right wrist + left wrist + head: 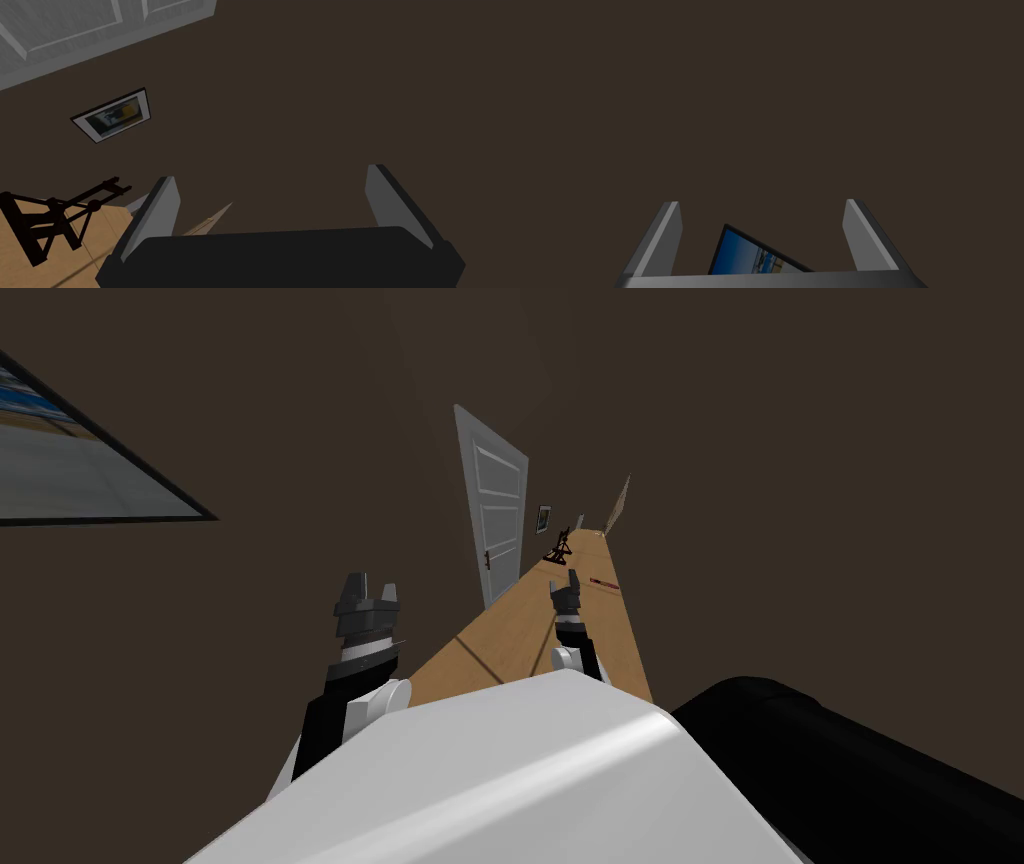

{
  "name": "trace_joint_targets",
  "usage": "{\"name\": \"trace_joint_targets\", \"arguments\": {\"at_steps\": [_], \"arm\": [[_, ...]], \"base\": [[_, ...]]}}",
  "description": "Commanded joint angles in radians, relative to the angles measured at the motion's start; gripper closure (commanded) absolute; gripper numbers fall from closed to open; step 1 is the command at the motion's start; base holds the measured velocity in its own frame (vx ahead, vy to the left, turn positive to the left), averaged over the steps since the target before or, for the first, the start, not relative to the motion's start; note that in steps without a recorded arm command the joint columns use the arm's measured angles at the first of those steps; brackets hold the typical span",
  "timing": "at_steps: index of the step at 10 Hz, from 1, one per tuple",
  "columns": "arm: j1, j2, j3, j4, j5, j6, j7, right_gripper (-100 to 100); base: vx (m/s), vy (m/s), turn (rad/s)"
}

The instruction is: Pull the door open

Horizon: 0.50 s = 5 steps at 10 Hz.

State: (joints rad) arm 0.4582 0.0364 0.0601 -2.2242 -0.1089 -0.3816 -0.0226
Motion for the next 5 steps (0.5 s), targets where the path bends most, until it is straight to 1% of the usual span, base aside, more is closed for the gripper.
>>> {"name": "trace_joint_targets", "arguments": {"at_steps": [1,2,4,5], "arm": [[-0.011,-0.015,0.004,0.031,-0.011,-0.009,-0.028,-100],[-0.017,-0.022,0.006,0.048,-0.017,-0.014,-0.043,-100],[-0.026,-0.033,0.010,0.074,-0.026,-0.021,-0.065,-100],[-0.034,-0.040,0.013,0.096,-0.034,-0.028,-0.085,-100]], "base": [[0.083,-0.020,0.148],[0.126,-0.050,0.163],[0.105,-0.030,0.078],[0.117,-0.036,0.134]]}}
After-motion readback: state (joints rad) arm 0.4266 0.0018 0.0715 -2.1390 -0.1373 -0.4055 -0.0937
